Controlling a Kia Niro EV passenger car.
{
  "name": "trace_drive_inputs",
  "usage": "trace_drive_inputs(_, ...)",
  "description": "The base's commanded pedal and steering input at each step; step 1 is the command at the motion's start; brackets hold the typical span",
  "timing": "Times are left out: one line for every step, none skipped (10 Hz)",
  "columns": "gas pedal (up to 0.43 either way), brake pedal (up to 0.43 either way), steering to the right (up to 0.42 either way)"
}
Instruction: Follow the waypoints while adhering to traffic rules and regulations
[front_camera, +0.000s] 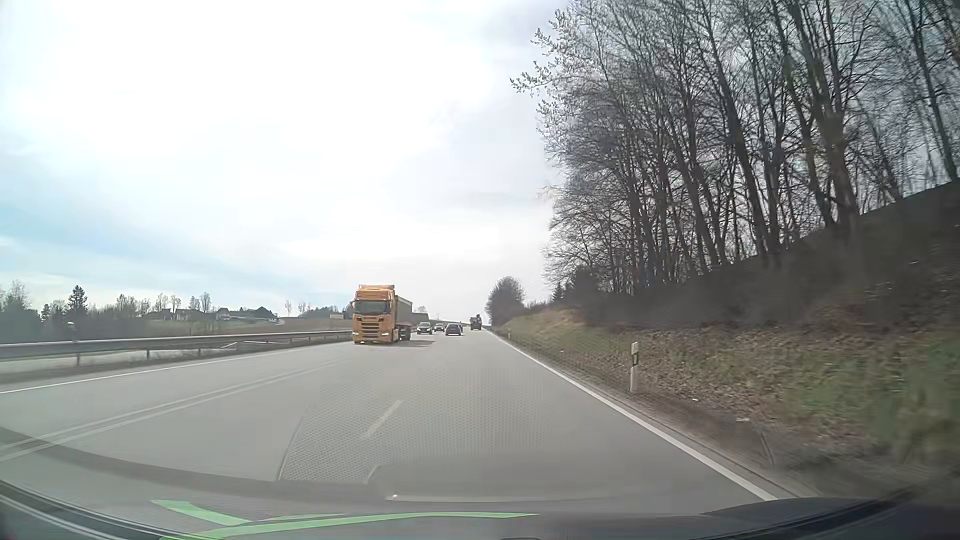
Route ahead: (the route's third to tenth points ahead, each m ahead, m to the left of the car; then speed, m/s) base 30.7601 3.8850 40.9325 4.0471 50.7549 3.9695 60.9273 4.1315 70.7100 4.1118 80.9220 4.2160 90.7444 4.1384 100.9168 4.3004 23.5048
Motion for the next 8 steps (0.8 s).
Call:
trace_drive_inputs(0.378,0.0,0.003)
trace_drive_inputs(0.378,0.0,0.003)
trace_drive_inputs(0.378,0.0,0.003)
trace_drive_inputs(0.378,0.0,0.002)
trace_drive_inputs(0.378,0.0,0.002)
trace_drive_inputs(0.378,0.0,0.001)
trace_drive_inputs(0.378,0.0,0.002)
trace_drive_inputs(0.378,0.0,0.001)
